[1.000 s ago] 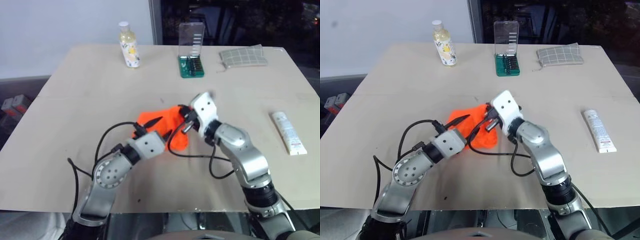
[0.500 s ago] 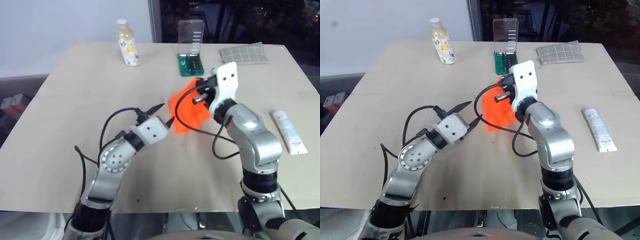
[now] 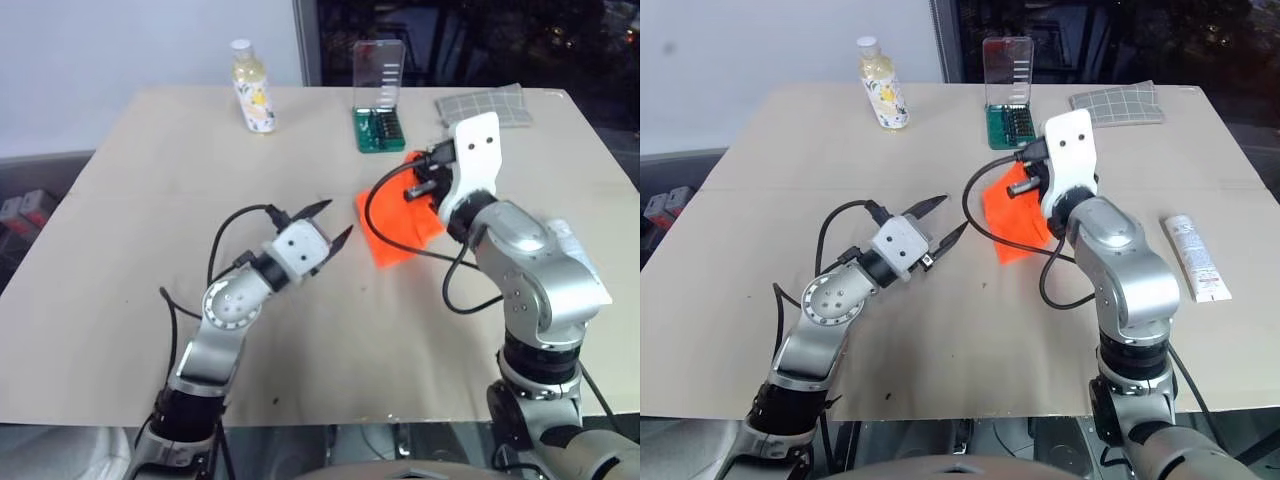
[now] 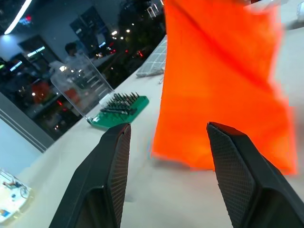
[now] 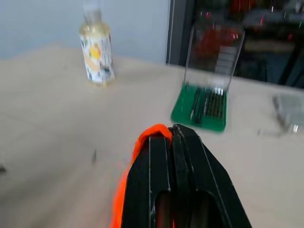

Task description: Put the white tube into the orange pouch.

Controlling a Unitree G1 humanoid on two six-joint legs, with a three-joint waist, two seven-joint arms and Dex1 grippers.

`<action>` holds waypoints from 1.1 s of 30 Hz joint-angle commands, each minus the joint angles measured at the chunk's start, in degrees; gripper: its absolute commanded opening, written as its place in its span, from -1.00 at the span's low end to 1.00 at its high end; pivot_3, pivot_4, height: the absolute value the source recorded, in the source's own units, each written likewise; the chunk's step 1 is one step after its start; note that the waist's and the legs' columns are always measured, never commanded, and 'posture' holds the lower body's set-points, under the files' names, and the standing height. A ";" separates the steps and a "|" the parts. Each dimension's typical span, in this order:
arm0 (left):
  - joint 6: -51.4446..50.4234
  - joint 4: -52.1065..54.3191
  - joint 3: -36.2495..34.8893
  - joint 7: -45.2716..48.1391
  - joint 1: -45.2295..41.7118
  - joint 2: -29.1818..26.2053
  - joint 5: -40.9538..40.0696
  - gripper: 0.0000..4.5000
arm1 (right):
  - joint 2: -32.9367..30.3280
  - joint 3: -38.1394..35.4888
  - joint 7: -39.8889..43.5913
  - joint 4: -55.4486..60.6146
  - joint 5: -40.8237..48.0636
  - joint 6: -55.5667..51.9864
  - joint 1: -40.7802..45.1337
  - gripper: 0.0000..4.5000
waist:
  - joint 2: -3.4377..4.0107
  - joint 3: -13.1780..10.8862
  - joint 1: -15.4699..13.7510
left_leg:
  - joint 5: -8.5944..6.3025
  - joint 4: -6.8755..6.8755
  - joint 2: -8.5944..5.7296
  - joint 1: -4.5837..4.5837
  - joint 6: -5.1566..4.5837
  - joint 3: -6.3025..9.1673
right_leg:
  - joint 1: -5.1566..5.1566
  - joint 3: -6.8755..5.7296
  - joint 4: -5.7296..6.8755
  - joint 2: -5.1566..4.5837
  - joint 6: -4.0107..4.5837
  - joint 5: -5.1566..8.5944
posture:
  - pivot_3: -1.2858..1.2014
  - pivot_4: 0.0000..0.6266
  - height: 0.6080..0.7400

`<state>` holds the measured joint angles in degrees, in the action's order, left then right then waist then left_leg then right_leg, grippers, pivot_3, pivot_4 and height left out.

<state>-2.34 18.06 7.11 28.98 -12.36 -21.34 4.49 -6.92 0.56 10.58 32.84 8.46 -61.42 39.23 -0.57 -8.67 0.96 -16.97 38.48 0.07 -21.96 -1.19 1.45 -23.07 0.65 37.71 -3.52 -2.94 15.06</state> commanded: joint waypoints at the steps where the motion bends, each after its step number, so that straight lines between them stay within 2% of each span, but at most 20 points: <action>1: 0.98 -0.56 -0.72 -0.58 -0.02 0.57 -1.54 0.16 | -0.83 -0.29 -0.36 0.77 0.50 0.17 4.66 -1.00 | -0.01 0.01 0.01 | 0.00 0.00 0.00 0.00 0.00 0.00 | 0.00 0.00 0.00 0.00 0.00 0.00 | 0.03 -0.52 1.00; 8: -0.14 -2.25 -1.81 -1.99 0.17 2.95 -4.45 0.16 | -0.70 1.63 -0.89 -3.76 1.08 -6.21 10.18 -1.00 | -0.01 0.00 0.02 | 0.04 0.00 0.00 -0.02 0.08 -0.01 | 0.00 0.01 -0.01 -0.02 0.00 0.00 | 0.03 -0.52 1.00; 13: 1.02 -1.39 -4.43 -2.66 0.16 3.76 -7.77 0.16 | 2.13 1.51 -3.22 -8.88 0.68 -9.10 13.52 -1.00 | -0.01 0.00 0.12 | 0.05 -0.01 0.00 -0.02 0.09 -0.01 | -0.01 0.02 -0.01 -0.02 0.00 0.00 | 0.03 -0.52 1.00; 17: 0.24 -0.89 -5.37 -2.79 -0.55 4.20 -9.45 0.16 | 3.24 1.24 -4.03 -11.45 1.05 -12.61 14.18 -1.00 | -0.01 0.01 -0.04 | 0.06 -0.01 0.00 -0.05 0.10 0.00 | -0.05 0.00 -0.01 -0.02 0.01 0.00 | 0.03 -0.52 1.00; 21: -1.81 -0.47 -5.56 -3.26 -1.78 5.04 -11.32 0.16 | 1.51 2.99 -2.43 -10.24 2.34 -17.57 12.37 -1.00 | -0.03 0.02 -0.15 | 0.06 -0.01 -0.05 -0.13 0.10 0.01 | -0.06 -0.02 -0.06 -0.08 0.00 0.00 | 0.03 -0.52 1.00; 29: -13.50 1.99 -2.06 -1.63 -3.74 7.76 -17.41 0.16 | 0.18 4.23 -1.90 -7.75 3.69 -22.36 10.35 -1.00 | -0.03 0.02 0.13 | 0.06 -0.01 -0.04 -0.12 0.10 0.03 | -0.06 -0.03 -0.05 -0.03 0.00 0.00 | 0.03 -0.52 1.00; 33: -16.11 1.42 1.10 -0.22 -4.65 7.86 -17.24 0.16 | -0.35 4.16 -2.16 -6.80 3.77 -24.29 11.11 -1.00 | -0.04 0.02 0.11 | 0.06 -0.01 -0.04 -0.11 0.10 0.02 | -0.06 -0.02 -0.04 -0.03 0.00 0.00 | 0.03 -0.52 1.00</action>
<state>-18.29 17.48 6.97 27.70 -15.70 -13.56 -12.03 -6.72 4.67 8.41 23.01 11.92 -85.00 49.08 -0.61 -8.65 1.07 -16.92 38.48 0.03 -22.07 -1.10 1.47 -23.13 0.63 37.67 -3.55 -2.93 15.06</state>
